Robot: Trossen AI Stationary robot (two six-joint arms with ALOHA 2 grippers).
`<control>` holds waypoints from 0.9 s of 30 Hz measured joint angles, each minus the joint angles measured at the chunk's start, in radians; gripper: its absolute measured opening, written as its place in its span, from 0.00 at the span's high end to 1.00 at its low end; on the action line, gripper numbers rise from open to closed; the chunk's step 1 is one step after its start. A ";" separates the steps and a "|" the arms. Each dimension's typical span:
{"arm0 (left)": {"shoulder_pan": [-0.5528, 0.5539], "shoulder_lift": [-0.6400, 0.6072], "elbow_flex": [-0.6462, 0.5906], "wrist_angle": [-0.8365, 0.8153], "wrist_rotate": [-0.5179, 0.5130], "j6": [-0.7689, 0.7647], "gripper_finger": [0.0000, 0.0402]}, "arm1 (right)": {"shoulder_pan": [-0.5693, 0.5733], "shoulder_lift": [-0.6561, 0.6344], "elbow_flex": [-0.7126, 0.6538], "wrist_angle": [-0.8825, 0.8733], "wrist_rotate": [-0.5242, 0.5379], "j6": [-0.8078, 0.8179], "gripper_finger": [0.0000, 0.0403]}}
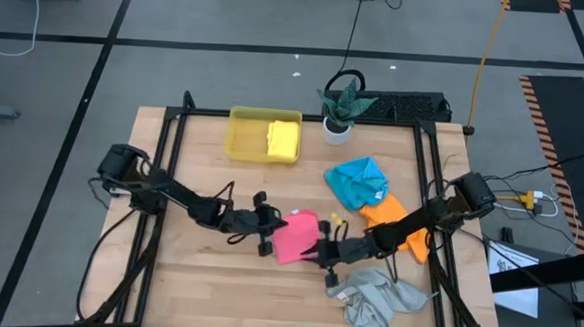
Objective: Fold microfiber towels
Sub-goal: Fold the pink microfiber cloth
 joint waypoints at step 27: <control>0.065 -0.006 0.001 0.050 0.173 0.053 0.99 | -0.022 0.069 0.078 -0.277 -0.051 -0.213 0.92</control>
